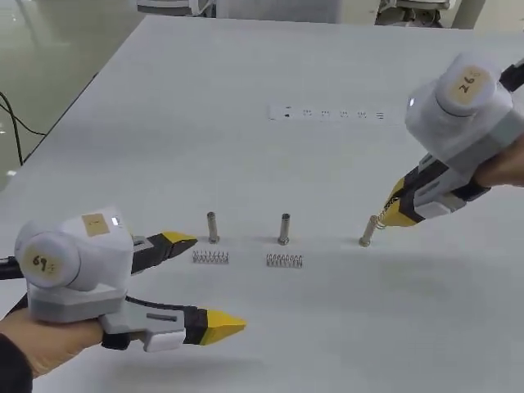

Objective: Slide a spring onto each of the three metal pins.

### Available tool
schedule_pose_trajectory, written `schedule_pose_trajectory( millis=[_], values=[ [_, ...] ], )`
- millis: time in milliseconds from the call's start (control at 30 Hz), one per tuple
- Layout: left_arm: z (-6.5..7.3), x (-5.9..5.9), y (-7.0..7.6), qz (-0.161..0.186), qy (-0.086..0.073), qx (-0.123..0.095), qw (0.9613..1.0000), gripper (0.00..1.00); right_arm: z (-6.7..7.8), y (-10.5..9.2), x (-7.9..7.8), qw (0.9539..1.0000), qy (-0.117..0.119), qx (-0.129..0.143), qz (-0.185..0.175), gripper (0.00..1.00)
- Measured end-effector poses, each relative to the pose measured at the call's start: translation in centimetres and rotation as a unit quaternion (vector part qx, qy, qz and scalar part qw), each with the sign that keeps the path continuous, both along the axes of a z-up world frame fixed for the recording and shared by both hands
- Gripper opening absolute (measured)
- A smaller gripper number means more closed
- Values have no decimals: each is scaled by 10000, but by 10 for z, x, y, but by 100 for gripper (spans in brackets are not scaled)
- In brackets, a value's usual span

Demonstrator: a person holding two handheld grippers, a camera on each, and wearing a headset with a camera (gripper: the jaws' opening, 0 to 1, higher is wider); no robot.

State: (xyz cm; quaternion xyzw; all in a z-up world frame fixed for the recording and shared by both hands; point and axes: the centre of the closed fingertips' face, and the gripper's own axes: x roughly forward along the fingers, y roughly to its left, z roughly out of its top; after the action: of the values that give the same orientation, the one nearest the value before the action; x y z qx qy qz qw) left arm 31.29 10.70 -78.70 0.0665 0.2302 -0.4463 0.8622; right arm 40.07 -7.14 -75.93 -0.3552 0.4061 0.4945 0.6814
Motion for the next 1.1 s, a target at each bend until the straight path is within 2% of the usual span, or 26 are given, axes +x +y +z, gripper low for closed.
schedule_pose_trajectory(
  millis=[167, 467, 1100],
  values=[
    [-1, 0, 0, -6, 17, 0, 10000, 78, -5, -5, 12, 9999, -50, -69, -118, 12],
    [-1, 1, 2, 18, 21, 8, 10000, 78, -16, -5, 24, 9996, -43, -105, -240, 13],
    [-2, 0, 3, 11, 43, 12, 10000, 76, -28, -1, 33, 9994, 88, -164, -300, 13]
  ],
)
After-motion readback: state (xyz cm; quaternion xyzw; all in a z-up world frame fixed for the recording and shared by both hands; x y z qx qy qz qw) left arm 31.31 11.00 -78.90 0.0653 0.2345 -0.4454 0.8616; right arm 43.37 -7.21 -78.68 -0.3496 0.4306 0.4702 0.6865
